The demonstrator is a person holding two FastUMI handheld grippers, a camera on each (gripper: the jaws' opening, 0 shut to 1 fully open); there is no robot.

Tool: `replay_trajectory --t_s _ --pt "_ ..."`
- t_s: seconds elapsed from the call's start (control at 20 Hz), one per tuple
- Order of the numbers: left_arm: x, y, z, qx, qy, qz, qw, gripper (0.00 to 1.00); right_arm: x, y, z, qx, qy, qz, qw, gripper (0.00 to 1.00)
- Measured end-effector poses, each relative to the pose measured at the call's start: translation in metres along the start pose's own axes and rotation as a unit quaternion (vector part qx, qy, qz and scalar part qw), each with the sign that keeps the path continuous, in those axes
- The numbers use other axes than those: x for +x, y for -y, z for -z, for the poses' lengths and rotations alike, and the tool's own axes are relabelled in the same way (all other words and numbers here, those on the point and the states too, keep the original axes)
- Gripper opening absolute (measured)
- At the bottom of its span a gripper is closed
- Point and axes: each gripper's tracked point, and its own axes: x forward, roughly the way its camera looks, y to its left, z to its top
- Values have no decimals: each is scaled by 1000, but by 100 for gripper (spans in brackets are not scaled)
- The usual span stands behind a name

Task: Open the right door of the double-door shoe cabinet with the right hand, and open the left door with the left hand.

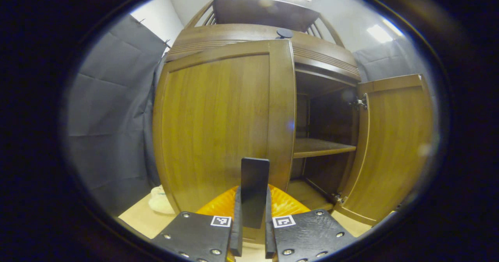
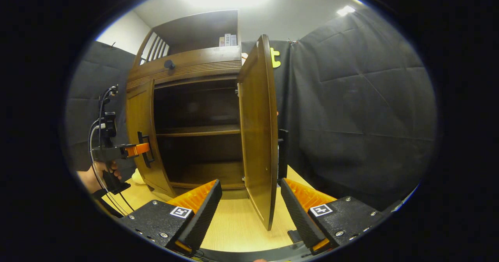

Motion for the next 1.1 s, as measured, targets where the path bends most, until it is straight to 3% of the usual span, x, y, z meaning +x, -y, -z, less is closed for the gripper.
replay_trajectory --t_s 0.1,0.3,0.65,0.7,1.1 --pt "-11 -5 -1 -3 0 -2 1000 19 3 -6 0 -2 1 -8 1000 94" --pt "-27 -12 -1 -7 -3 -7 1000 19 12 -18 2 6 0 -23 1000 94" --pt "-48 -22 1 -30 -9 -20 999 28 33 -51 0 0 4 -59 998 94" --pt "-50 -23 2 -33 -9 -22 999 18 35 -55 0 -1 5 -64 998 94" --pt "-68 -42 1 -41 -6 -45 998 18 44 -92 1 -4 5 -103 995 94"
